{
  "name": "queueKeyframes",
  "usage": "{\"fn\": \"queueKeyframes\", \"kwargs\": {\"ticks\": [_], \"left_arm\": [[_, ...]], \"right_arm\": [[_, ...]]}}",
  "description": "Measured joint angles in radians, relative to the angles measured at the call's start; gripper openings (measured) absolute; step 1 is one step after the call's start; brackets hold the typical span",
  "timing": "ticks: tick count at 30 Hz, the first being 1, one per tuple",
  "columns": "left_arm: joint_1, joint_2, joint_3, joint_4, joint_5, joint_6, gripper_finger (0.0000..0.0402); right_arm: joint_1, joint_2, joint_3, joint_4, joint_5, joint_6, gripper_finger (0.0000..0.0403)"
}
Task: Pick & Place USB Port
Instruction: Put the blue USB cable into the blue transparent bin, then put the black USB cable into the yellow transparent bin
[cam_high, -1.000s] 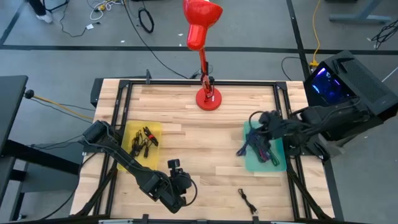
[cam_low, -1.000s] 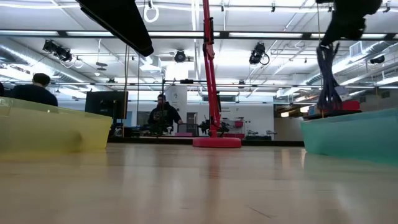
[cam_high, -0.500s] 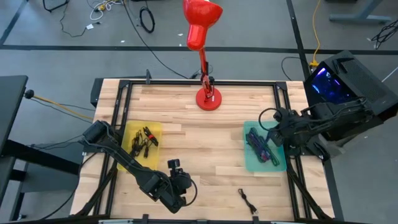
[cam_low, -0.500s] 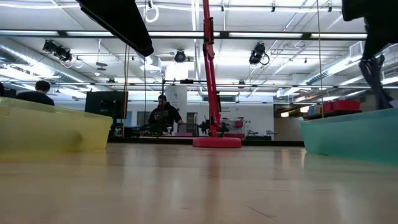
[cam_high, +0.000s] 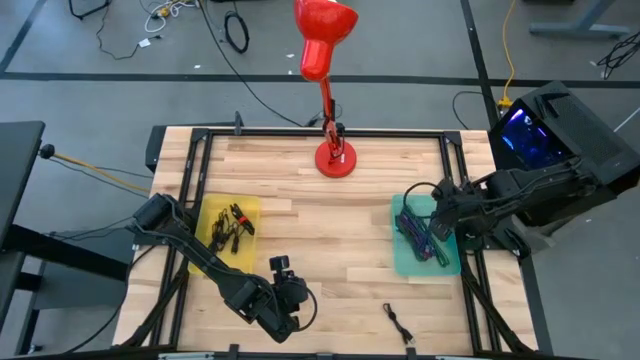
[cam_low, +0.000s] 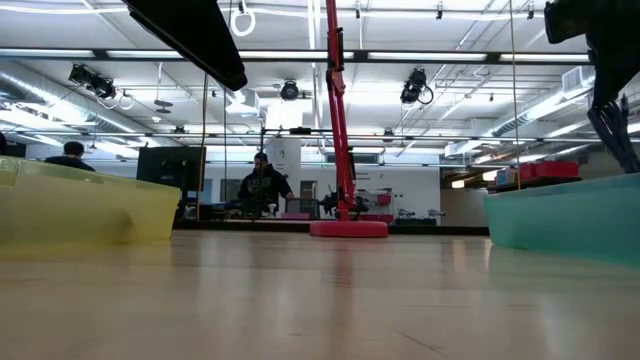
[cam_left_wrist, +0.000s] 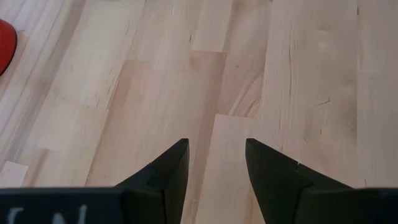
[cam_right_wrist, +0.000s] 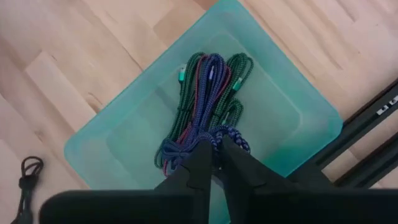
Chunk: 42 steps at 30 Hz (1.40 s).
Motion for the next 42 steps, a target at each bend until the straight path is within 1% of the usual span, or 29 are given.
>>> {"fn": "queueKeyframes", "kwargs": {"ticks": [4, 11, 15, 17, 19, 23, 26, 30, 34, 38, 42], "left_arm": [[0.000, 0.000, 0.000, 0.000, 0.000, 0.000, 0.0165], [0.000, 0.000, 0.000, 0.000, 0.000, 0.000, 0.0165], [0.000, 0.000, 0.000, 0.000, 0.000, 0.000, 0.0165], [0.000, 0.000, 0.000, 0.000, 0.000, 0.000, 0.0165], [0.000, 0.000, 0.000, 0.000, 0.000, 0.000, 0.0165], [0.000, 0.000, 0.000, 0.000, 0.000, 0.000, 0.0165], [0.000, 0.000, 0.000, 0.000, 0.000, 0.000, 0.0165], [0.000, 0.000, 0.000, 0.000, 0.000, 0.000, 0.0165], [0.000, 0.000, 0.000, 0.000, 0.000, 0.000, 0.0165], [0.000, 0.000, 0.000, 0.001, 0.000, 0.000, 0.0165], [0.000, 0.000, 0.000, 0.006, 0.000, 0.000, 0.0165]], "right_arm": [[0.000, 0.025, 0.000, 0.004, 0.002, -0.009, 0.0066], [0.000, 0.028, 0.000, 0.024, 0.074, -0.055, 0.0144], [0.000, 0.028, 0.000, 0.033, 0.138, -0.052, 0.0179], [0.000, 0.028, 0.000, 0.097, 0.121, -0.040, 0.0191], [0.003, 0.033, 0.000, 0.199, 0.050, -0.041, 0.0199], [0.054, 0.091, -0.040, 0.420, -0.130, -0.074, 0.0201], [0.117, 0.173, -0.074, 0.526, -0.198, -0.037, 0.0194], [0.221, 0.316, -0.111, 0.642, -0.269, 0.018, 0.0183], [0.325, 0.450, -0.111, 0.807, -0.306, 0.064, 0.0174], [0.408, 0.547, -0.111, 0.977, -0.310, 0.115, 0.0166], [0.471, 0.635, -0.111, 1.023, -0.309, 0.167, 0.0157]]}}
